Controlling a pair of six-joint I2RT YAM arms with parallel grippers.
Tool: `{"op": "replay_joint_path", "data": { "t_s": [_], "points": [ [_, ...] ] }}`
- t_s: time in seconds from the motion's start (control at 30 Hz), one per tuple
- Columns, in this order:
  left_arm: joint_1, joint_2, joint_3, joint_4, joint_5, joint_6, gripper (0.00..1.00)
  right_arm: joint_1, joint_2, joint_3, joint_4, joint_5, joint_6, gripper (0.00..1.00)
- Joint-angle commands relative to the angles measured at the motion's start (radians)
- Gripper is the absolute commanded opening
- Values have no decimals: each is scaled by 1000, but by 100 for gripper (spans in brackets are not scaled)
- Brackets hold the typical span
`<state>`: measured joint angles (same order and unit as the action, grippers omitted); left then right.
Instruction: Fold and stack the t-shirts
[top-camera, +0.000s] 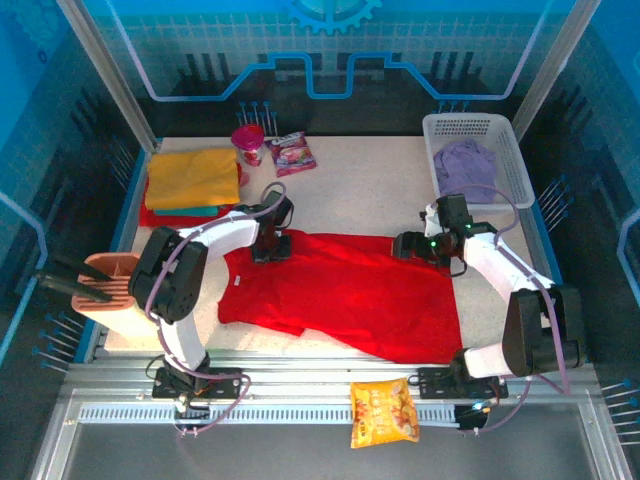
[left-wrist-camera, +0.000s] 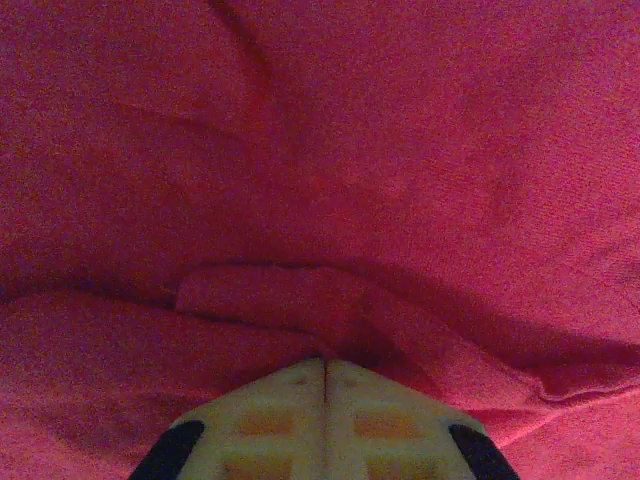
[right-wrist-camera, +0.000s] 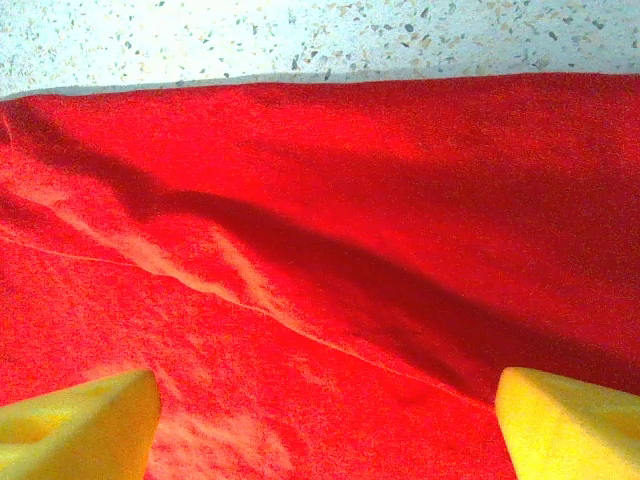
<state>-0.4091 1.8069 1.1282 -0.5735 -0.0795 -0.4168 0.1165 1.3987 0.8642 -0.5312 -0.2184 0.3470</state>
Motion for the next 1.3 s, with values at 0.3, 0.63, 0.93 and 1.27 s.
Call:
{"op": "replay_joint_path", "data": {
  "t_s": [0.3,0.63,0.93,1.27],
  "points": [
    [-157,-245,-113,-74,-236,-233,0,-9,17,9,2,-31,3,88],
    [-306,-266,-154,-141,-256,-359,58,-7,27,10,3,-38,0,87],
    [-92,-182,130,-190,-90,-35,54,-3,4,-3,-4,-37,1,87],
    [28,40,221,-193,66,52,40,-5,-1,2,-22,-19,-13,88]
  ]
}}
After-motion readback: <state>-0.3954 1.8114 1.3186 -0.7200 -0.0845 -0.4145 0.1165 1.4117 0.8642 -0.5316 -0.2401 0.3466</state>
